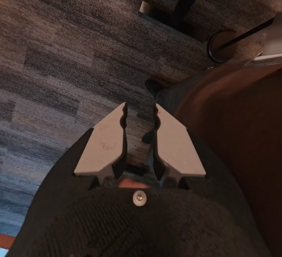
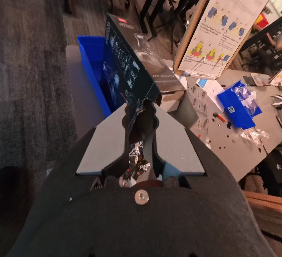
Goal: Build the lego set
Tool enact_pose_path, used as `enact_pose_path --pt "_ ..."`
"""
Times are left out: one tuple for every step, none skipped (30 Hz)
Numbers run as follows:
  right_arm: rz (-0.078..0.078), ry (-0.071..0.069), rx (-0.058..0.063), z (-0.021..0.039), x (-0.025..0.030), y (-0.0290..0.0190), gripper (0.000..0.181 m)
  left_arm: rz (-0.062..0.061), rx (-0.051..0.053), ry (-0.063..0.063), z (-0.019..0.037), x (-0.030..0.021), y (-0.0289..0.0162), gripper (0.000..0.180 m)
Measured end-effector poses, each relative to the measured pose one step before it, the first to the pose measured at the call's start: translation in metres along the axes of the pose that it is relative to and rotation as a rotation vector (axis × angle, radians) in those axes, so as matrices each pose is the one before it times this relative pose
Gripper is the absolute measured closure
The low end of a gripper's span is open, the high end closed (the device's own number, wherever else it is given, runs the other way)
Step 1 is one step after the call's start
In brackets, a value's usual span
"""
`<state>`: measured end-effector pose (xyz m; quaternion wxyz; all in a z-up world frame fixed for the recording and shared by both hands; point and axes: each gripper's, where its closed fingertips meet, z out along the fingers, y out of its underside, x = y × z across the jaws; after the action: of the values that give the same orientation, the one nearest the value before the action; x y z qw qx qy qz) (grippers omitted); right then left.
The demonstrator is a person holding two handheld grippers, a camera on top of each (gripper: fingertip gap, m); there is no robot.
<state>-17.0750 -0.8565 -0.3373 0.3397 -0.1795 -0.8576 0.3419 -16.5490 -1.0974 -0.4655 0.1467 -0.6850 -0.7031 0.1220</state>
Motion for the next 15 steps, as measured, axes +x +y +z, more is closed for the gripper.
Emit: enact_pose_path --pt "0.0081 0.0007 -0.0157 -0.00468 -0.00087 -0.00017 0.154 0.0014 0.0033 -0.0039 -0.00197 -0.00046 0.00503 0.148" --pt "-0.0009 0.0047 -0.0131 -0.00448 -0.00172 0.00058 0.154 0.0054 0.0126 -0.0104 -0.00234 -0.00171 0.00373 0.148" --pt "-0.0078 0.0037 -0.0078 -0.00475 -0.00267 0.00024 0.154 0.0022 0.0197 -0.0109 -0.00363 -0.00154 0.00262 0.148" --pt "-0.0093 0.0048 -0.0063 -0.00603 -0.00359 -0.00099 0.154 -0.0063 0.0199 -0.0070 -0.00390 -0.00088 0.00340 0.148" --pt "-0.0089 0.0039 0.0009 -0.00800 -0.00444 -0.00359 0.154 -0.0137 0.0186 -0.0034 -0.00475 -0.00116 0.00412 0.148" --pt "-0.0068 0.0021 0.0149 -0.01033 -0.00521 -0.00707 0.154 -0.0156 0.0198 -0.0019 -0.00447 -0.00099 0.00542 0.148" --pt "-0.0031 -0.0011 0.0253 -0.01172 -0.00629 -0.01054 0.154 -0.0144 0.0189 -0.0001 -0.00565 0.00004 0.00688 0.148" --pt "-0.0018 -0.0031 0.0284 -0.01314 -0.00730 -0.01229 0.155 -0.0102 0.0161 0.0009 -0.00569 0.00031 0.00929 0.148" --pt "-0.0037 -0.0030 0.0261 -0.01341 -0.00726 -0.01317 0.155 -0.0068 0.0128 -0.0024 -0.00683 0.00000 0.01077 0.148" --pt "-0.0067 -0.0039 0.0224 -0.01246 -0.00757 -0.01355 0.155 -0.0050 0.0103 -0.0042 -0.00412 0.00102 0.01165 0.148" --pt "-0.0085 -0.0082 0.0203 -0.01321 -0.00871 -0.01405 0.155 -0.0075 0.0092 -0.0053 -0.00540 -0.00050 0.01308 0.148" --pt "-0.0074 -0.0159 0.0200 -0.01336 -0.00991 -0.01424 0.154 -0.0134 0.0109 -0.0051 -0.00520 -0.00069 0.01357 0.148" --pt "-0.0038 -0.0245 0.0203 -0.01234 -0.01232 -0.01410 0.152 -0.0200 0.0104 -0.0004 -0.00538 -0.00042 0.01369 0.148" --pt "0.0008 -0.0376 0.0159 -0.01088 -0.01581 -0.01291 0.149 -0.0257 0.0102 0.0029 -0.00519 0.00020 0.01396 0.148" --pt "0.0069 -0.0499 0.0066 -0.00850 -0.01893 -0.01077 0.143 -0.0272 0.0138 0.0050 -0.00487 0.00039 0.01354 0.148"
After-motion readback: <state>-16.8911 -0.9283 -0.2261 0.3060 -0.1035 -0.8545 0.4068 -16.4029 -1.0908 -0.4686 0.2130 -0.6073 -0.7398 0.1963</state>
